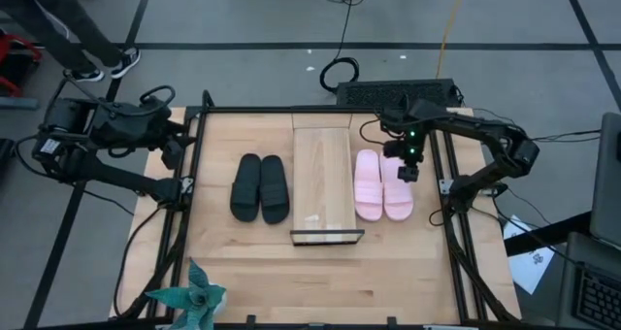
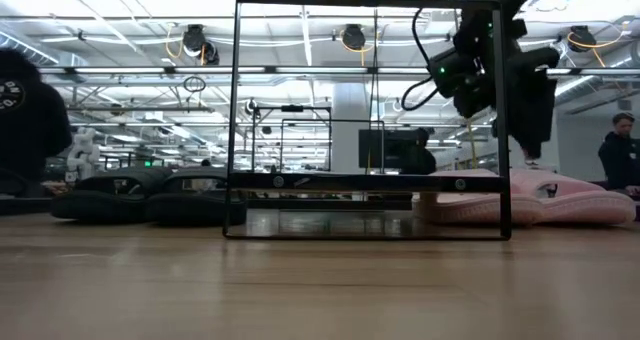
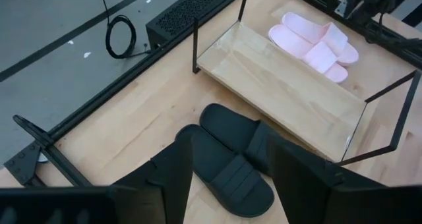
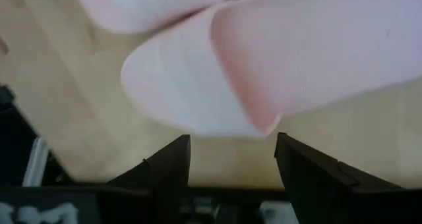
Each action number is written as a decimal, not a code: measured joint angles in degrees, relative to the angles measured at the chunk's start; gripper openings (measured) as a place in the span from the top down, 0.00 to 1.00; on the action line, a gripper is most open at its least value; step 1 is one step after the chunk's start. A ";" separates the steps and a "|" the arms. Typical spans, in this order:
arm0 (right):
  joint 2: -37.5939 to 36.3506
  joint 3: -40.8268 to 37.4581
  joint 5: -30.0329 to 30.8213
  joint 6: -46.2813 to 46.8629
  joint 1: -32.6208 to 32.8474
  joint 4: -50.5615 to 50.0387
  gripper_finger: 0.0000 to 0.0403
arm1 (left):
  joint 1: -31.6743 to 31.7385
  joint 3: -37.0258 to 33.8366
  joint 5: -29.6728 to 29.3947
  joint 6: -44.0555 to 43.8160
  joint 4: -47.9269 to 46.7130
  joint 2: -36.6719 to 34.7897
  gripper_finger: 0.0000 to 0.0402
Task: Pick and place slides into the shelf
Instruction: Put the right pink slipper on the shelf
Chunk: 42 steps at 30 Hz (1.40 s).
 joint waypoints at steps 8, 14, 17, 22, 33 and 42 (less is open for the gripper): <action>-0.02 -3.83 -3.06 -1.64 0.02 8.96 0.47 | 0.00 0.00 -0.02 -1.10 0.00 0.00 0.52; -0.02 -6.59 -3.02 -3.03 -0.04 12.84 0.47 | 0.00 0.00 -0.02 -1.93 0.00 0.00 0.52; -0.04 -7.99 -3.05 -3.39 -0.07 13.51 0.47 | 0.00 0.00 -0.02 -2.13 0.00 0.00 0.52; -0.04 -9.44 -3.15 -3.50 -0.07 13.65 0.47 | 0.00 0.00 -0.04 -2.53 0.00 0.00 0.52; -0.04 -11.91 -9.20 -3.21 -0.07 15.40 0.47 | 0.00 0.00 -0.06 -3.09 0.00 0.00 0.52; -0.04 -11.91 -11.69 -2.88 -0.15 15.91 0.66 | 0.02 0.00 -0.06 -3.07 0.00 0.00 0.52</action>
